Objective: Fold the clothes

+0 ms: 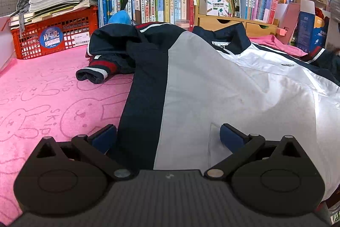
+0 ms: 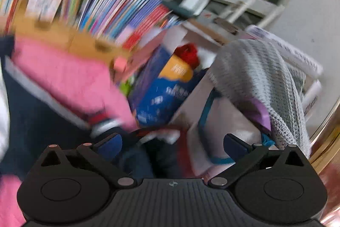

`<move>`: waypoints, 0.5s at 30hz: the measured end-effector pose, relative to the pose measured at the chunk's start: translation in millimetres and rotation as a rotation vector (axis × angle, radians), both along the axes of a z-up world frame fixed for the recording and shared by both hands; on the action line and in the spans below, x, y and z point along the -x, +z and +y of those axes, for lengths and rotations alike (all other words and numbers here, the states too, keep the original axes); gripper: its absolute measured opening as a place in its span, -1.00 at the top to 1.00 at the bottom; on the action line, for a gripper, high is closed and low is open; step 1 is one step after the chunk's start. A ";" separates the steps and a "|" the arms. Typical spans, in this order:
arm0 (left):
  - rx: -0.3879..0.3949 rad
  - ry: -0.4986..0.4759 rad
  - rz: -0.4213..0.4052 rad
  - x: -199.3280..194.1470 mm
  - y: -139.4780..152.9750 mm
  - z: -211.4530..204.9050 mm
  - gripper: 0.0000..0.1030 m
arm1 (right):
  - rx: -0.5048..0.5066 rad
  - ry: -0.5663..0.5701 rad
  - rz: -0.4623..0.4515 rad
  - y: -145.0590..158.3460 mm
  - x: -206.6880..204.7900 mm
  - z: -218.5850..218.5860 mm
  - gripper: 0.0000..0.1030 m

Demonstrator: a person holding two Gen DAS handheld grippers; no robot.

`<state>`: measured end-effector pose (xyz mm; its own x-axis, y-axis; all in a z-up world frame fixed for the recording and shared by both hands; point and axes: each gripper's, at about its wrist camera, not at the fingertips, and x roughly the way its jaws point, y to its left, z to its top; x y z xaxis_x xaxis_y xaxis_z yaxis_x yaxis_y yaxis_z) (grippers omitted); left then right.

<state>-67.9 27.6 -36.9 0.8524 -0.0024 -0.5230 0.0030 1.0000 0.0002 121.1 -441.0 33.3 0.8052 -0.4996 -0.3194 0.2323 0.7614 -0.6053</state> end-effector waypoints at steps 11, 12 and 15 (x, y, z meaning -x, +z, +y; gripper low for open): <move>0.194 0.168 -0.098 -17.3 66.2 99.5 -1.00 | -0.606 0.405 -0.161 26.4 70.2 51.8 -1.00; 0.218 0.206 -0.084 -32.2 62.0 109.8 -1.00 | -0.657 0.467 -0.153 24.6 71.2 66.8 -1.00; 0.287 0.339 -0.025 -80.0 46.9 131.9 -1.00 | -0.726 0.627 -0.117 10.6 75.3 127.8 -1.00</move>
